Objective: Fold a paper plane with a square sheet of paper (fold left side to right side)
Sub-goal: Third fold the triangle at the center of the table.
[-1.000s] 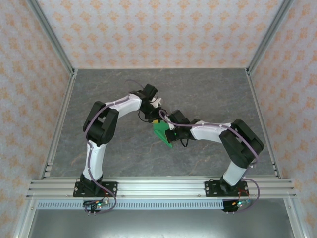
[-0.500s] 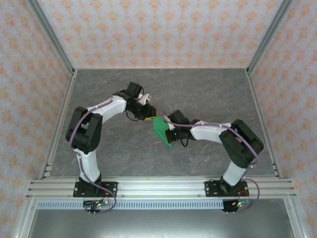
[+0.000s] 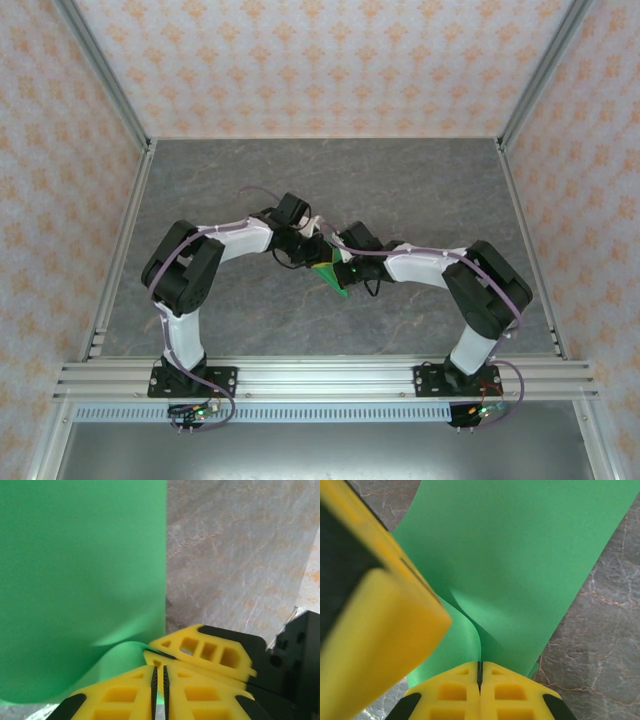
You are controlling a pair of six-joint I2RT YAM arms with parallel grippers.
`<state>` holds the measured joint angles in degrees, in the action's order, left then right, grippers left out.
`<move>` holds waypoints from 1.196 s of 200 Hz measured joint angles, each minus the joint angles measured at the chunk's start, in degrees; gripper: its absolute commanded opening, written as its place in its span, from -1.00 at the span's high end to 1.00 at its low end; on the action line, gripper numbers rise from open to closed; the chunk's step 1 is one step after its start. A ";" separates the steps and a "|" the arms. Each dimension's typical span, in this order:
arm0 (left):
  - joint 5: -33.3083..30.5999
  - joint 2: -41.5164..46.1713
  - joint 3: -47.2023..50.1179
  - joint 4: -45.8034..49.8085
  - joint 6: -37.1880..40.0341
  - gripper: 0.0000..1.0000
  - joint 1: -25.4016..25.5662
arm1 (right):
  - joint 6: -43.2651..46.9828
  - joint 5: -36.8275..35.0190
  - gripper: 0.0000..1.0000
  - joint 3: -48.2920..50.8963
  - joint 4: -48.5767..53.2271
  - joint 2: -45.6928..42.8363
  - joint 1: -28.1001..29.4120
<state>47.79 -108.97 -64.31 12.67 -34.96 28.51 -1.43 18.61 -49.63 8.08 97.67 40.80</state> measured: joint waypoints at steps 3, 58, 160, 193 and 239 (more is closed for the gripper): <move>-0.07 -0.09 0.09 -0.07 -0.02 0.73 0.00 | 0.00 -0.02 1.00 0.00 0.00 0.00 0.02; -1.18 -1.53 2.62 -1.20 -0.22 0.76 0.00 | 0.00 -0.17 1.00 -0.04 0.04 0.02 0.07; -1.51 -1.77 4.72 -4.00 -0.20 0.77 0.00 | -3.43 0.83 0.34 -1.44 4.02 -0.94 -1.25; -1.51 -1.77 4.76 -4.11 -0.20 0.77 0.00 | -5.14 1.40 0.11 -3.04 8.70 -7.17 -3.80; -1.53 -1.77 4.76 -4.11 -0.17 0.77 0.00 | -9.20 11.15 0.23 -3.74 10.40 -12.39 -3.82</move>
<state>46.26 -110.74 -59.55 8.56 -35.14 28.51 -10.63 29.76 -53.36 18.48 85.27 36.97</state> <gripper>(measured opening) 0.118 0.413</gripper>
